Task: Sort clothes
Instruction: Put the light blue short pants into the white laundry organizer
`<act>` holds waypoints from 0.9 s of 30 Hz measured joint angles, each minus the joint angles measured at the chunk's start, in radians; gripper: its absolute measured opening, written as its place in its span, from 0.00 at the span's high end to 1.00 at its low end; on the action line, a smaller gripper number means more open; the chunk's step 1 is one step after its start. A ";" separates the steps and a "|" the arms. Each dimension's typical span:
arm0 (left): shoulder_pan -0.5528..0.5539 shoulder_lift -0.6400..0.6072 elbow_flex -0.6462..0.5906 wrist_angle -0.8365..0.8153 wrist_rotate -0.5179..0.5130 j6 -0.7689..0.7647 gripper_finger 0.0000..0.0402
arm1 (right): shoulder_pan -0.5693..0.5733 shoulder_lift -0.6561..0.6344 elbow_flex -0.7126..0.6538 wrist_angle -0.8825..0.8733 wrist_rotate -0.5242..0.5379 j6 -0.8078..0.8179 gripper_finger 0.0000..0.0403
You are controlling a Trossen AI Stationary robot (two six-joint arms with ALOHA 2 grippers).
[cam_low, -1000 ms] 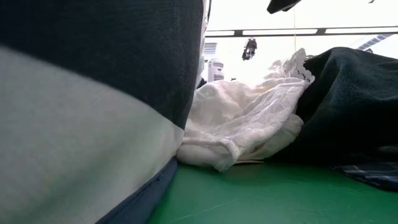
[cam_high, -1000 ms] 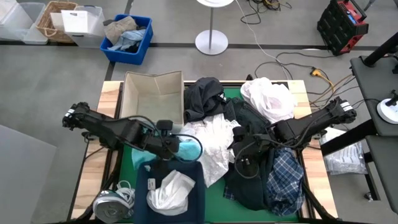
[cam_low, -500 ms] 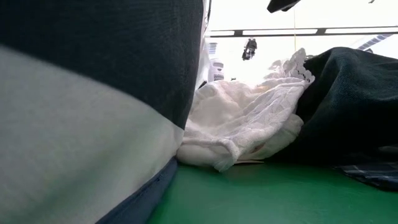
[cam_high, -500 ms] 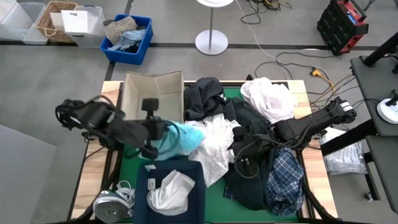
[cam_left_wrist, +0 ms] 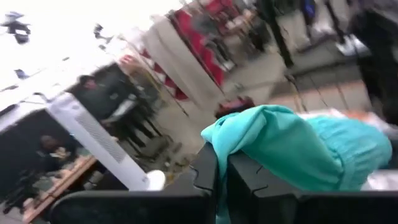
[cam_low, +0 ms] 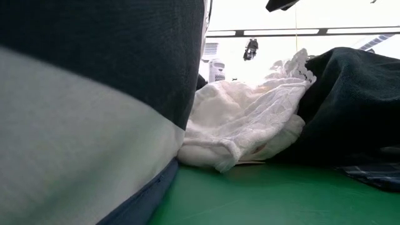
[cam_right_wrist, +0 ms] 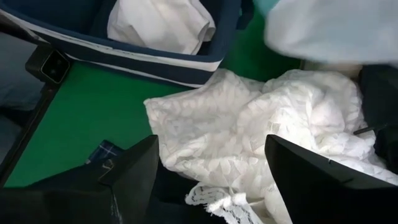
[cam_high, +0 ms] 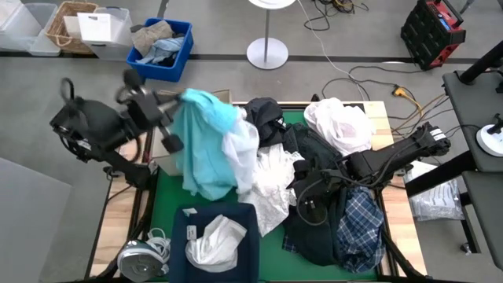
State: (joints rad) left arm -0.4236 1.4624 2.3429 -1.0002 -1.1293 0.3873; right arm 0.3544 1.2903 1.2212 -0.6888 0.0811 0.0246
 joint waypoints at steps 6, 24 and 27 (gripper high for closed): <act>0.001 -0.027 0.013 0.358 -0.015 0.264 1.00 | -0.008 0.000 0.000 0.011 0.000 -0.003 0.32; 0.134 -0.035 0.013 1.056 0.229 0.972 1.00 | -0.068 0.000 0.000 0.021 0.000 -0.028 0.29; 0.219 -0.037 0.013 1.046 0.270 0.899 1.00 | -0.081 0.000 0.000 0.021 0.000 -0.038 0.30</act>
State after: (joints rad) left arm -0.2049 1.4254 2.3558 0.0461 -0.8592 1.2860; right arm 0.2733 1.2903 1.2209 -0.6674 0.0811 -0.0135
